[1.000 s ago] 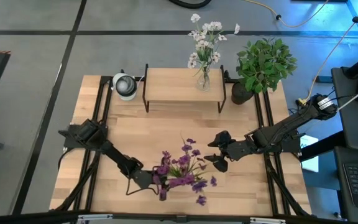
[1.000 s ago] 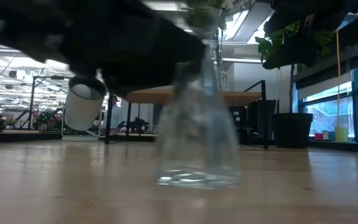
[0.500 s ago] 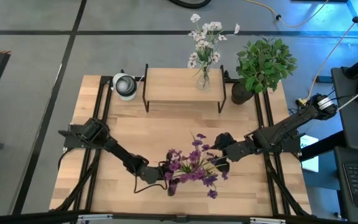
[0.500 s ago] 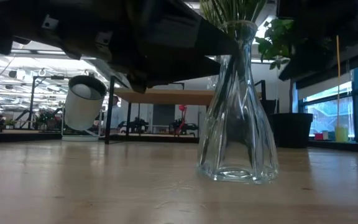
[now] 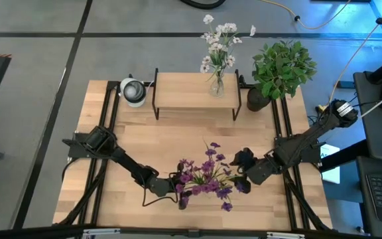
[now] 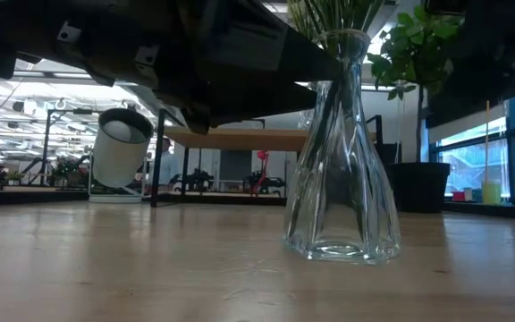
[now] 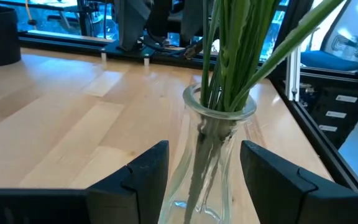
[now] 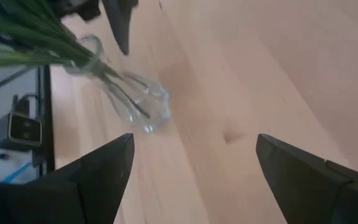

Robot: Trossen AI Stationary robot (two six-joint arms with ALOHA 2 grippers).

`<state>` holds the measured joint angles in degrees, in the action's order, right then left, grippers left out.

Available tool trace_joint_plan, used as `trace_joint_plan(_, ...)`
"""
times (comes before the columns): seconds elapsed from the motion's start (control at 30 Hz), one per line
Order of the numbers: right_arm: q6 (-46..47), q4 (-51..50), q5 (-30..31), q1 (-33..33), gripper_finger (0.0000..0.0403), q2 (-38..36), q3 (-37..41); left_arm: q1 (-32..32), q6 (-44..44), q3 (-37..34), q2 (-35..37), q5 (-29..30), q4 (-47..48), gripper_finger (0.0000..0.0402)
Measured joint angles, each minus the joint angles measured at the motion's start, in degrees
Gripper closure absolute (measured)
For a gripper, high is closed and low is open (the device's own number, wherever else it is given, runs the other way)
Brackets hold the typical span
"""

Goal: Pick and place flowers into a vace then onto a shelf
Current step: Put the transparent vase on the shelf

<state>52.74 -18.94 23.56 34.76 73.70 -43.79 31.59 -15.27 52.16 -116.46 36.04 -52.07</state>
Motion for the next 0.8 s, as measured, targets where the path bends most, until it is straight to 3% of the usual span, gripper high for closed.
trace_joint_plan(0.4,-1.04,15.45,4.15,1.04,0.0063,11.96,0.00,0.00,-0.48,-0.02,0.04,0.36,0.00,0.0210)
trace_joint_plan(0.63,-6.74,29.02,4.61,1.01,0.0063,18.68,-0.23,-0.37,-0.48,-0.02,0.04,0.36,0.00,0.0210)
trace_joint_plan(0.8,-8.42,31.52,4.58,0.97,0.0063,21.51,-1.73,-0.37,-0.48,-0.02,0.04,0.36,0.00,0.0210)
